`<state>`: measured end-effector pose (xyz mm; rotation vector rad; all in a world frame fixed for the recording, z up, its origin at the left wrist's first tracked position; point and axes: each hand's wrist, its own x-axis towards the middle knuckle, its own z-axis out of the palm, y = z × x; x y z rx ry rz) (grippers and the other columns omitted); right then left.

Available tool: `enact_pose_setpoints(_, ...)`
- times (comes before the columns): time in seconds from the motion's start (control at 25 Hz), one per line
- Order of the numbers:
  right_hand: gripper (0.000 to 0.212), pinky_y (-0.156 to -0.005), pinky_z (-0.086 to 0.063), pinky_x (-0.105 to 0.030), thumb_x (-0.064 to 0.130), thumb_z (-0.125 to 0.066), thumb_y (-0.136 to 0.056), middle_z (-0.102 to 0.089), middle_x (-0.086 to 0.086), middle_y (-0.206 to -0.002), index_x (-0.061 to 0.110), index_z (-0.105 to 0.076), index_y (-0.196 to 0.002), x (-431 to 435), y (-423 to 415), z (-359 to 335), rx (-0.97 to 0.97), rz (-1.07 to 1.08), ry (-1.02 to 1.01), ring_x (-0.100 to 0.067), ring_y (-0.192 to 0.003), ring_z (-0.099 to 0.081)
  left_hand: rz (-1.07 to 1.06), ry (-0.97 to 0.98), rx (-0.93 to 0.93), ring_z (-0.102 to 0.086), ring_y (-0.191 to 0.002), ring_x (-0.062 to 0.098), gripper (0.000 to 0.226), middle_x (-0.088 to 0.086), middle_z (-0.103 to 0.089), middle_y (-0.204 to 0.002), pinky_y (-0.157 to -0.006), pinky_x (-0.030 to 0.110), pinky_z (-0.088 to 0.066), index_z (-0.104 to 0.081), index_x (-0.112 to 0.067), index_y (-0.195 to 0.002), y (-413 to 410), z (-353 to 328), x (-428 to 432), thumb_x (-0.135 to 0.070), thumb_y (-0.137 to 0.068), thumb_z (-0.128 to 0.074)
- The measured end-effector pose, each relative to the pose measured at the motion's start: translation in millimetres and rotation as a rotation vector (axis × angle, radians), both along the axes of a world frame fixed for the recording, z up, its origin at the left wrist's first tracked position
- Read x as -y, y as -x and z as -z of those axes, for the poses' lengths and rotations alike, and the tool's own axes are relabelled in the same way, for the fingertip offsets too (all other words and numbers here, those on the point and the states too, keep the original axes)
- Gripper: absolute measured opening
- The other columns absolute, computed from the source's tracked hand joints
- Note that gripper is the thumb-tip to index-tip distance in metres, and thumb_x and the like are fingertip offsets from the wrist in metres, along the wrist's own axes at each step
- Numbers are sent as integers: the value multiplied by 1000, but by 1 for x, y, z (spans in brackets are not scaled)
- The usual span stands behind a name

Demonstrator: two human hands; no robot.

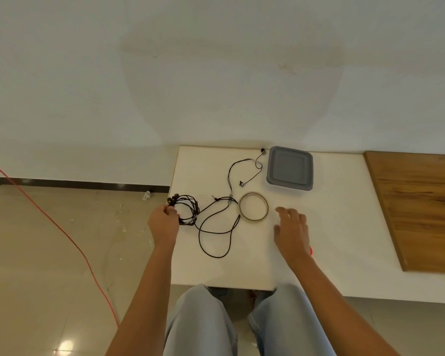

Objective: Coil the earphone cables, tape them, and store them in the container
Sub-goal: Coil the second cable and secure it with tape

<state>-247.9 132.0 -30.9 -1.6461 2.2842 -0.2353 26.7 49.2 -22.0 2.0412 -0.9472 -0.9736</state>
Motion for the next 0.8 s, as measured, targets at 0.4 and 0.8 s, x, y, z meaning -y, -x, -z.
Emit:
enact_pose_setpoints(0.4, 30, -95, -42, -45, 17, -60, -90, -51, -17, -127, 5, -57, -117, -10, 19, 23, 42, 9, 146, -35, -119, -47, -84, 85, -48, -56, -70, 21, 21, 9, -61, -78, -68, 40, -56, -63, -6, -92, -21, -4, 0, -6, -95, -42)
enact_pose_setpoints(0.8, 54, -115, -20, -42, 27, -58, -90, -18, -9, -158, 17, -42, -140, 21, -81, -1, 166, -509, -71, -28, -146, -12, 225, -106, 174, -65, -85, 32, 26, 20, -67, -97, -71, 40, -53, -63, -1, -105, -8, 13, -5, -9, -97, -39)
